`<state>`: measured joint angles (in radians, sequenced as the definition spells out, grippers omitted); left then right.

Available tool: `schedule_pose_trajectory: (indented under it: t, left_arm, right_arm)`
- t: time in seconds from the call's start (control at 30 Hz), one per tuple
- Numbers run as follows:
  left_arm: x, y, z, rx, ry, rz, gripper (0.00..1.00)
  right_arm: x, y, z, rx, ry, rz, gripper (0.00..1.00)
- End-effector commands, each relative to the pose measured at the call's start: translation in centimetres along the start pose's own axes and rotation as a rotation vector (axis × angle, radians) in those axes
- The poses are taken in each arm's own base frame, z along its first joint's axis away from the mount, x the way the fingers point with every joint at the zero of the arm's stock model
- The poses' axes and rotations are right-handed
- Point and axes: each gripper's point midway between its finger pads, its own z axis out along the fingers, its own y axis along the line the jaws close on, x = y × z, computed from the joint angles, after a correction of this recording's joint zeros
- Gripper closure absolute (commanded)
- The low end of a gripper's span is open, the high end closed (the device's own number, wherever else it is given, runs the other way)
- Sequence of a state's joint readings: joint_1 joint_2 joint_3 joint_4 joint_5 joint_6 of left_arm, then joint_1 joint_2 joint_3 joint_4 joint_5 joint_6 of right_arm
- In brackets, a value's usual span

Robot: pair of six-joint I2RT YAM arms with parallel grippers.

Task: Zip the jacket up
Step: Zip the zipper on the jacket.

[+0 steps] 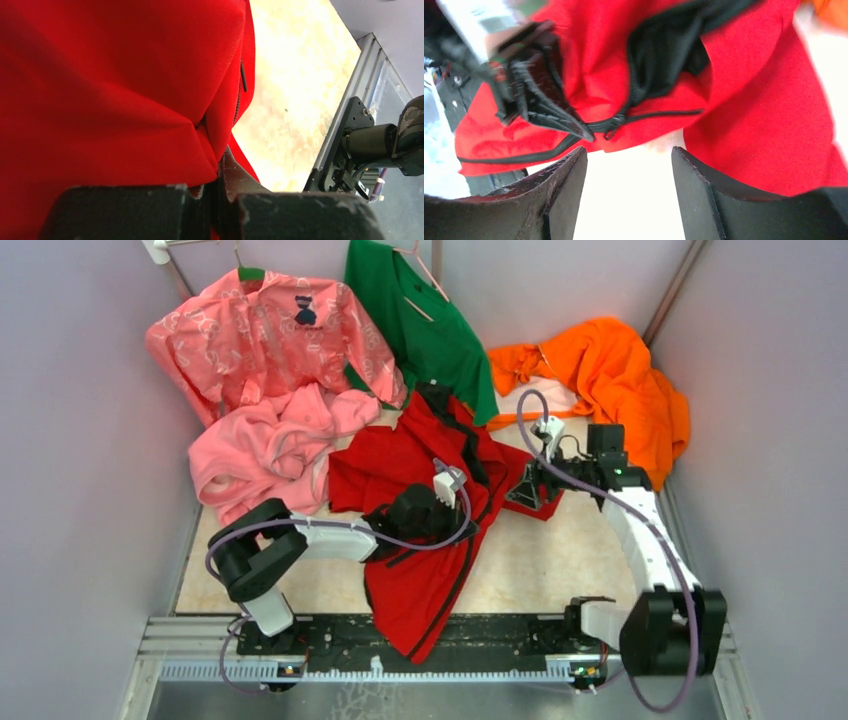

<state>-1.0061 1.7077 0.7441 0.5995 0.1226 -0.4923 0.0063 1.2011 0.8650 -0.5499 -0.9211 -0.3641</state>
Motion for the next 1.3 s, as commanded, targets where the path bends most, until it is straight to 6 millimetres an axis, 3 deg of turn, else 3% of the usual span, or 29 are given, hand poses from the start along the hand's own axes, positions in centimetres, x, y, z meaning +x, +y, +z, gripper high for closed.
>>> schedule_pose_trajectory:
  t: [0.0, 0.07, 0.13, 0.37, 0.6, 0.8, 1.07, 1.27]
  left_arm:
    - [-1.6, -2.1, 0.5, 0.079, 0.011, 0.035, 1.0]
    - [-1.5, -2.3, 0.6, 0.091, 0.015, 0.037, 1.0]
    - [-1.6, -2.6, 0.7, 0.104, 0.015, 0.037, 1.0]
    - [-1.8, -3.4, 0.7, 0.143, 0.02, 0.025, 1.0]
    - [-1.9, -4.2, 0.5, 0.176, 0.025, 0.008, 1.0]
    - [-2.3, -5.3, 0.4, 0.224, 0.021, -0.004, 1.0]
    - [-3.5, -5.8, -0.3, 0.248, -0.014, -0.02, 1.0]
    - [-4.0, -5.1, -0.8, 0.248, -0.024, -0.041, 1.0]
  right_arm:
    - [-2.5, 4.6, -2.7, -0.155, -0.07, -0.458, 0.37]
    - [-1.5, 6.1, -2.5, -0.247, -0.089, -0.5, 0.39]
    - [-0.6, 6.3, -1.5, -0.267, -0.076, -0.486, 0.41]
    - [0.4, 3.0, 1.4, -0.082, -0.008, -0.395, 0.42]
    - [0.6, 1.7, 2.7, 0.001, 0.011, -0.381, 0.42]
    - [1.6, 2.5, 4.1, -0.044, 0.048, -0.398, 0.43]
    - [3.0, 3.1, 4.4, -0.073, 0.104, -0.383, 0.46]
    - [3.5, 3.2, 3.9, -0.069, 0.131, -0.396, 0.45]
